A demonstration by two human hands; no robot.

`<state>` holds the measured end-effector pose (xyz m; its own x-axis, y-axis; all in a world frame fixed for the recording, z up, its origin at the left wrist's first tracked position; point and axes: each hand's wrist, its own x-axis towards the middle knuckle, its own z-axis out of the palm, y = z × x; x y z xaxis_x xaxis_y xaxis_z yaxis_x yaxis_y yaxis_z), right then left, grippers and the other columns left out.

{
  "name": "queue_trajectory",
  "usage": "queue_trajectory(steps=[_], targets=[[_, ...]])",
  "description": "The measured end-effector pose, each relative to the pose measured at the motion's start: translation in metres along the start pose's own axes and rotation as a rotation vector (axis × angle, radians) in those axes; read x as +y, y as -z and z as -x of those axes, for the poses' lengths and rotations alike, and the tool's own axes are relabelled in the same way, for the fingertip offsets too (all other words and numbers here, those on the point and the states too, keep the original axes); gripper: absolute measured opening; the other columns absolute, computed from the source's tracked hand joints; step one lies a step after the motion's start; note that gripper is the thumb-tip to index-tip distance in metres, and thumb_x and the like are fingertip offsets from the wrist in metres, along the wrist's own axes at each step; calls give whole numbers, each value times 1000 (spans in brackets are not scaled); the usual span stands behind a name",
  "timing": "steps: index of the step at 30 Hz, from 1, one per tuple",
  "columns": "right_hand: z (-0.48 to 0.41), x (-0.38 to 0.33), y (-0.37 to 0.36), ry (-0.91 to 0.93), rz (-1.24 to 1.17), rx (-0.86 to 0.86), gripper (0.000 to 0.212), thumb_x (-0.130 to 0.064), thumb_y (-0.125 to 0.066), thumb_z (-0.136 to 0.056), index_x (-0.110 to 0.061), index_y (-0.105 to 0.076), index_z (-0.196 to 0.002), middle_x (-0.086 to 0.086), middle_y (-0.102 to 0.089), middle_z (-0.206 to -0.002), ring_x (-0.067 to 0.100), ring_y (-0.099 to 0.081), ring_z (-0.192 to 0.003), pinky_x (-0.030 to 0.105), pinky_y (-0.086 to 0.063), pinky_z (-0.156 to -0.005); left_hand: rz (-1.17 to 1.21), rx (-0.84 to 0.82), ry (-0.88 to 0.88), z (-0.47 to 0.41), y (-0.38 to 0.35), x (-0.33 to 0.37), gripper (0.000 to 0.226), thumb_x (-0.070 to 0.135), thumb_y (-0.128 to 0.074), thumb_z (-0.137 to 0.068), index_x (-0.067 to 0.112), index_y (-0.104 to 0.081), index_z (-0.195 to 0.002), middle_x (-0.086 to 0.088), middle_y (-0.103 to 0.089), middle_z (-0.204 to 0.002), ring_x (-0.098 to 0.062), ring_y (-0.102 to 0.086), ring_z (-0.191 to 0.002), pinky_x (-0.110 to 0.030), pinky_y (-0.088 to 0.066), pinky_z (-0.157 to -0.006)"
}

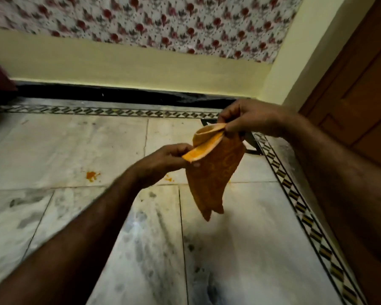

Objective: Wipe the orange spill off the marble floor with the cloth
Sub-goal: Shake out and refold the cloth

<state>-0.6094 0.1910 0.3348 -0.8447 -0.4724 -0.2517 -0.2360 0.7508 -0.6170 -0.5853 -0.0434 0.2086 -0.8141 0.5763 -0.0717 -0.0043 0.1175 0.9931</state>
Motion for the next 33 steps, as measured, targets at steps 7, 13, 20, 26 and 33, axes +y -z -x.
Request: queue_trajectory(steps=[7, 13, 20, 26, 33], targets=[[-19, -26, 23, 47, -122, 149, 20, -5, -56, -94, -14, -71, -83, 7, -61, -74, 17, -58, -70, 32, -47, -66, 14, 193, -21, -7, 19, 83, 35, 41, -62, -96, 28, -63, -129, -2, -72, -117, -24, -67, -111, -46, -56, -93], [-24, -21, -21, -34, -147, 552, 32, -31, -79, -83, -20, -61, -108, 4, -69, -102, 20, -70, -90, 41, -62, -77, 151, 476, 18, -6, 26, 73, 21, 25, -54, -100, 15, -63, -117, -11, -72, -107, -26, -73, -95, -33, -60, -72], [-28, -24, -121, -98, -306, 113, 64, -62, -81, -65, -28, -53, -112, -5, -64, -112, 17, -67, -100, 44, -61, -84, 457, 626, 67, -1, 35, 67, 20, 21, -52, -98, 7, -65, -105, -12, -66, -91, -21, -69, -72, -30, -56, -62], [-50, -7, -128, -107, -475, 92, 51, -11, -72, -86, -26, -47, -128, -1, -55, -131, 23, -63, -111, 40, -59, -92, 156, 547, 26, 11, 45, 73, 16, 27, -54, -99, 18, -61, -110, -10, -68, -111, -29, -68, -101, -36, -54, -74], [-59, 2, -114, -169, -701, 183, 24, -8, -54, -94, -10, -63, -116, 19, -69, -118, 35, -67, -108, 48, -59, -91, 49, 506, -27, 19, 67, 85, 16, 27, -56, -98, 19, -65, -107, -9, -67, -105, -27, -66, -98, -37, -52, -73]])
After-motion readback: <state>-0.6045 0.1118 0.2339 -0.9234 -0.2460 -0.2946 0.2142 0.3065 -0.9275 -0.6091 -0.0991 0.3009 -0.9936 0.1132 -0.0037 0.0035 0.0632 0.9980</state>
